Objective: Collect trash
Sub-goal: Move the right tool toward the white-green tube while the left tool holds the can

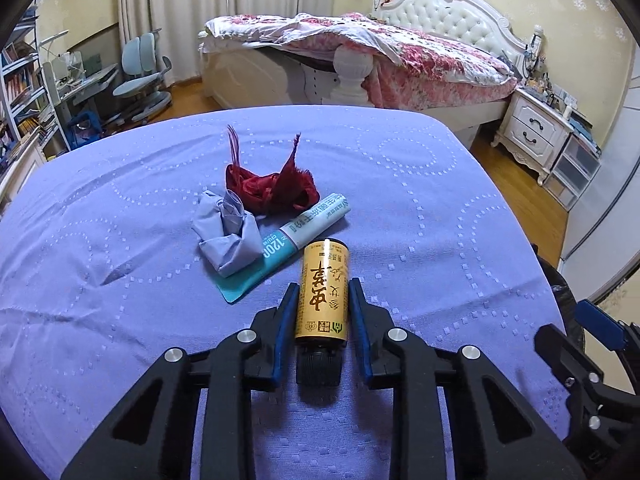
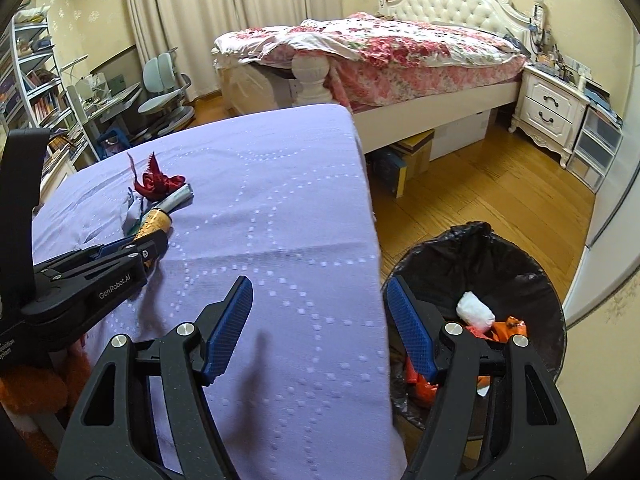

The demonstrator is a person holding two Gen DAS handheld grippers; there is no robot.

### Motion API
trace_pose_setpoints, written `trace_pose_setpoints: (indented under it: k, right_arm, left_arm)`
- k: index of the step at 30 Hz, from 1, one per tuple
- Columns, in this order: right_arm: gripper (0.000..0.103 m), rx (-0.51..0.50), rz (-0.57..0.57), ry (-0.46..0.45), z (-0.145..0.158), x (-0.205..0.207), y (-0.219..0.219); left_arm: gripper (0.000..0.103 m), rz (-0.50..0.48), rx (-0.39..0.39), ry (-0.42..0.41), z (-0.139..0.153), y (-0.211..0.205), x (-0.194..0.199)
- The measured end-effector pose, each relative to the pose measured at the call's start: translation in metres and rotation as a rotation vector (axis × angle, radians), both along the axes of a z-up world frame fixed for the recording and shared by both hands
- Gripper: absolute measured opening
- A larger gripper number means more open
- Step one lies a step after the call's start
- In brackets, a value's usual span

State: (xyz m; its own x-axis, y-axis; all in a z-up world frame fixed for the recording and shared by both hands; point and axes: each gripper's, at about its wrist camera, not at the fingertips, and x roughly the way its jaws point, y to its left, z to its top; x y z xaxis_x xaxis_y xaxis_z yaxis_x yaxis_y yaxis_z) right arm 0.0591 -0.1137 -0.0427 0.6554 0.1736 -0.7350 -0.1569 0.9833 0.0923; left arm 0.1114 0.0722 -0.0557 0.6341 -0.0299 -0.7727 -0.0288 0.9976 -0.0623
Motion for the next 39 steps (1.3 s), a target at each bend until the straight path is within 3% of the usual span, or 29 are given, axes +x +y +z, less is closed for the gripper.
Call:
trace_pose_setpoints:
  k: [10,26,39]
  right_arm:
    - [0.068,-0.01,0.069,0.012,-0.003,0.007,0.036]
    - [0.068,-0.019,0.175,0.05,-0.009,0.022,0.111]
    - [0.068,-0.012,0.112,0.058,-0.011,0.047,0.142]
  left_arm:
    - [0.027,0.014,0.006,-0.01,0.002,0.027,-0.02]
    - [0.027,0.182,0.03,0.004,-0.001,0.124,-0.035]
    - [0.027,0.221,0.013,-0.002,-0.002,0.156,-0.028]
